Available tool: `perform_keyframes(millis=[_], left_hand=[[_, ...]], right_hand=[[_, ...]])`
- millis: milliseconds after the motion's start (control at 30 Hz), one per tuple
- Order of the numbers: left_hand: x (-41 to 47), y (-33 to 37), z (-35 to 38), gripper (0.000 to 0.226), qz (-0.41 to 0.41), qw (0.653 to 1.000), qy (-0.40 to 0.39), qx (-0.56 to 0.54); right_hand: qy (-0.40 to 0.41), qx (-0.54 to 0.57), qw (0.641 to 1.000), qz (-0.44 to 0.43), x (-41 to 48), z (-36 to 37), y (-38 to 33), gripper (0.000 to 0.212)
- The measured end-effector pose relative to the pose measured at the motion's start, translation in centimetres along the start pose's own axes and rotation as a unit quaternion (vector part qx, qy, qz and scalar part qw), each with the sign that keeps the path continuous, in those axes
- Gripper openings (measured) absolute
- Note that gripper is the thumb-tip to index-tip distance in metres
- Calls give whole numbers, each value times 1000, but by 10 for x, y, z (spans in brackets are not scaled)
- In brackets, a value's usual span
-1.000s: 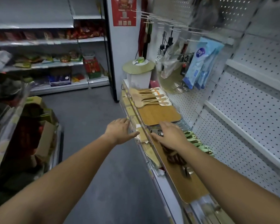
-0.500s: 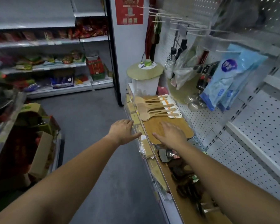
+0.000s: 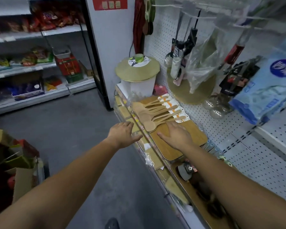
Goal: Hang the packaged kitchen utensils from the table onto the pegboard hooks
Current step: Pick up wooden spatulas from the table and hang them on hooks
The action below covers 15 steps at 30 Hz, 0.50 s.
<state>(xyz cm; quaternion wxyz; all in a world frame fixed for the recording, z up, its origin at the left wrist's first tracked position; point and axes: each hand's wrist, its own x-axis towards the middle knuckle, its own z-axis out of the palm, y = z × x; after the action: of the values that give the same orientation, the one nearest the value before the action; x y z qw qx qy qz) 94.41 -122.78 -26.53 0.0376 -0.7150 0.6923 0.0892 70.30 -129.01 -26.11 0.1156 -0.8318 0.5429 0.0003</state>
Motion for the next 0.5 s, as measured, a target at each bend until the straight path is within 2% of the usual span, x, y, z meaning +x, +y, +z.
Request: perform_keyframes(millis=[233,500], left_hand=[[70,-49,26,86,63,996,-56,4],[172,-52,84,79,117,985,-123,29]], right_hand=[[-49,24,995,88,39,44,-23,83],[-85,87,973,196,95,121,12,81]])
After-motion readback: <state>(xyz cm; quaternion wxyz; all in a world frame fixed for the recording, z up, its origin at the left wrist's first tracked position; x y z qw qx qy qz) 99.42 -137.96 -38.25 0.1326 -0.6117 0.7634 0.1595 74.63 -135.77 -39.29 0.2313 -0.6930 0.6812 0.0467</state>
